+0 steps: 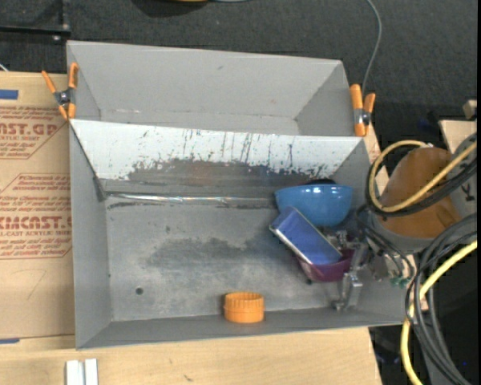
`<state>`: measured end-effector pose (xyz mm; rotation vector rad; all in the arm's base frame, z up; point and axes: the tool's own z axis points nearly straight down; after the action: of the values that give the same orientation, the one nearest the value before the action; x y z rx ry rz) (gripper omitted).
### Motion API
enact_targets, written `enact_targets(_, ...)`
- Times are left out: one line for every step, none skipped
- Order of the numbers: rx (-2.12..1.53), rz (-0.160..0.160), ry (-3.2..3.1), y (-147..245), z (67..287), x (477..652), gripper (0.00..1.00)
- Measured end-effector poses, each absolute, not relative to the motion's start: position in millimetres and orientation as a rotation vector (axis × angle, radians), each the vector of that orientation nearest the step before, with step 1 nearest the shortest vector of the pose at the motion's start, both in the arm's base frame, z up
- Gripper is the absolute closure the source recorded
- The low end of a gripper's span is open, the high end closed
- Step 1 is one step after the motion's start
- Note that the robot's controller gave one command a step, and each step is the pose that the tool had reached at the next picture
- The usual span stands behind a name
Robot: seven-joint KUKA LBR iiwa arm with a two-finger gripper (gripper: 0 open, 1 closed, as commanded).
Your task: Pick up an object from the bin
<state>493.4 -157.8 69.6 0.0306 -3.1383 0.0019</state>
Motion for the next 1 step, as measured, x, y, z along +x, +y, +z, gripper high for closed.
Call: enact_targets(0.097, 0.004, -3.146, -153.9, 70.8, 492.5, 0.0)
